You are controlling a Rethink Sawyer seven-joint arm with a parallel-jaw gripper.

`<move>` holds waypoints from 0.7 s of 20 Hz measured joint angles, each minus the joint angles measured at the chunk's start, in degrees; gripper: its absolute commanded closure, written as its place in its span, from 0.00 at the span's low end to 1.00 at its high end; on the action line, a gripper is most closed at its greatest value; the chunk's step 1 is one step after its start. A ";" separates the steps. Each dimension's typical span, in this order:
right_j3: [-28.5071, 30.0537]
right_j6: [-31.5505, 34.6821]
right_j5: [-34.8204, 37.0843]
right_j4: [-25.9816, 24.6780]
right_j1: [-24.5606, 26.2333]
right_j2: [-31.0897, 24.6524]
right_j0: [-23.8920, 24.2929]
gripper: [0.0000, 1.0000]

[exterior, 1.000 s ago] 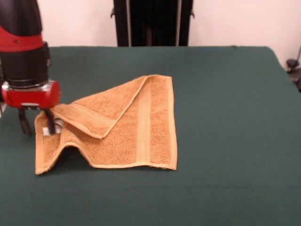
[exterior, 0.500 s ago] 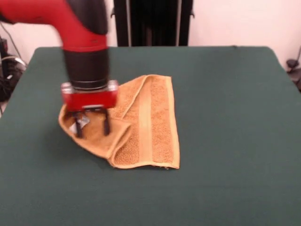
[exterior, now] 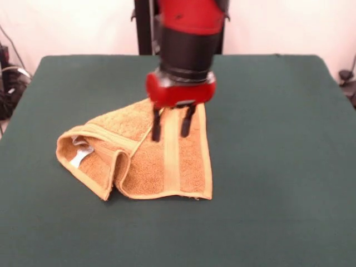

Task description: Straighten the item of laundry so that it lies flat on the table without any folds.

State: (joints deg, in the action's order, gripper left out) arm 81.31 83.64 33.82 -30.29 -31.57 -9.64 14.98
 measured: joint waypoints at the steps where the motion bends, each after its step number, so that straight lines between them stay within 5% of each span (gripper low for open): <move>1: -0.25 0.00 1.02 -0.07 -0.51 0.36 -0.89 0.00; 14: -6.69 1.22 5.16 -3.50 -1.72 9.73 -8.39 0.00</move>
State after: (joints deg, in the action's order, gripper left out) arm 74.62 84.87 38.98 -33.79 -33.29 0.08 6.60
